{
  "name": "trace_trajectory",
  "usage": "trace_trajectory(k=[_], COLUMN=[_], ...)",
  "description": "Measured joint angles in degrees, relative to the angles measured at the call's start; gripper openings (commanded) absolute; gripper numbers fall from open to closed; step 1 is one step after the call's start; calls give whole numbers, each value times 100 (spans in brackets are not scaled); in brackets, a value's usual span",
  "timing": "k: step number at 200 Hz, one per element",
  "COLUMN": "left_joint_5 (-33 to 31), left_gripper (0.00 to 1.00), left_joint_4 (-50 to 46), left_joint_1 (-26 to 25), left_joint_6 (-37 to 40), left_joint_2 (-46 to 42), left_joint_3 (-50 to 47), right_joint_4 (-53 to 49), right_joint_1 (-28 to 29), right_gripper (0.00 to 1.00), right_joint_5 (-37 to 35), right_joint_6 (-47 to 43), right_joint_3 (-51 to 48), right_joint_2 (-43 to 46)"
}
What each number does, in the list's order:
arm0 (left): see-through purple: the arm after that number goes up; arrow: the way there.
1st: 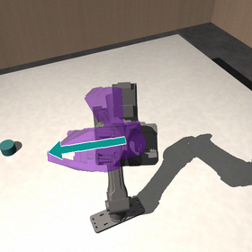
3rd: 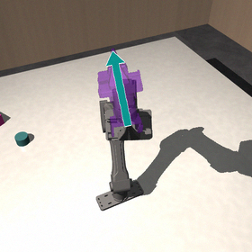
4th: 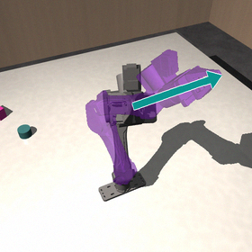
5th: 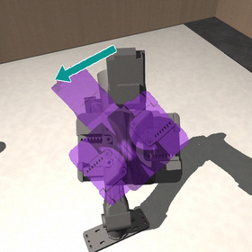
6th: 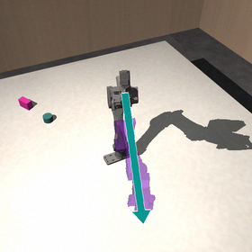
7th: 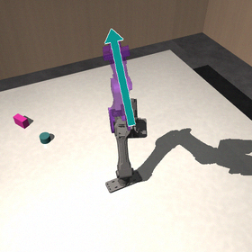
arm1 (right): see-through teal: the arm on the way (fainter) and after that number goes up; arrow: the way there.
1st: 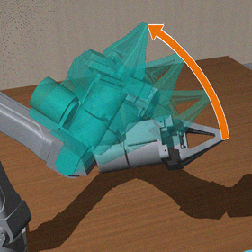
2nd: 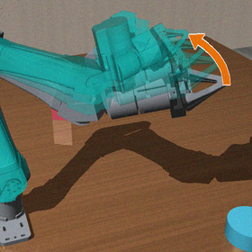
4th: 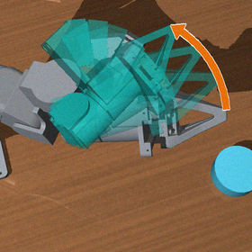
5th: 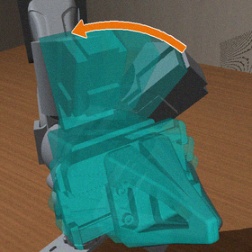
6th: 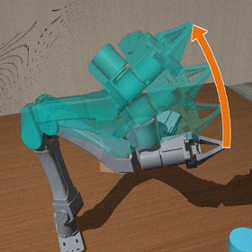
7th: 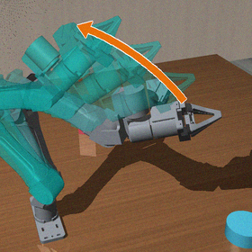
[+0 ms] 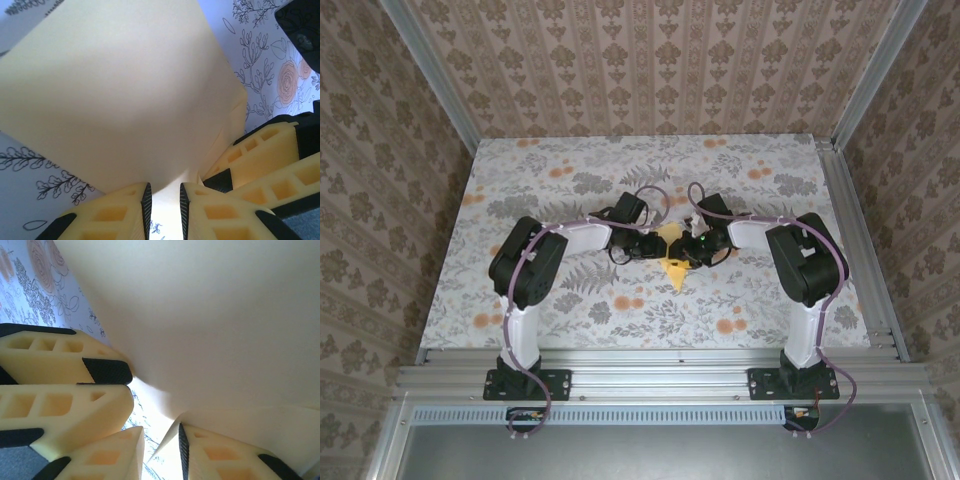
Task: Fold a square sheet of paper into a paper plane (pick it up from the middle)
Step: Third fold the triangle at the center of the table.
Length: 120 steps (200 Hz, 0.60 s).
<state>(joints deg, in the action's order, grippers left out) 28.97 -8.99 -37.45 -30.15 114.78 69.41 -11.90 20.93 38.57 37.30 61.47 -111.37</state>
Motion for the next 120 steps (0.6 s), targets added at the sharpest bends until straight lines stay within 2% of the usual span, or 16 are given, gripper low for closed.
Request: trace_trajectory(k=[79, 120], left_joint_5=[13, -22], left_gripper=[27, 26], left_joint_4=[31, 37], left_joint_1=[48, 46], left_joint_6=[-101, -160], left_joint_2=[-76, -369], left_joint_3=[-35, -125], right_joint_4=[55, 105], right_joint_1=[-26, -31], right_gripper=[39, 30], right_joint_5=[39, 35], right_joint_6=[-4, -70], right_joint_3=[-7, -44], right_joint_2=[26, 26])
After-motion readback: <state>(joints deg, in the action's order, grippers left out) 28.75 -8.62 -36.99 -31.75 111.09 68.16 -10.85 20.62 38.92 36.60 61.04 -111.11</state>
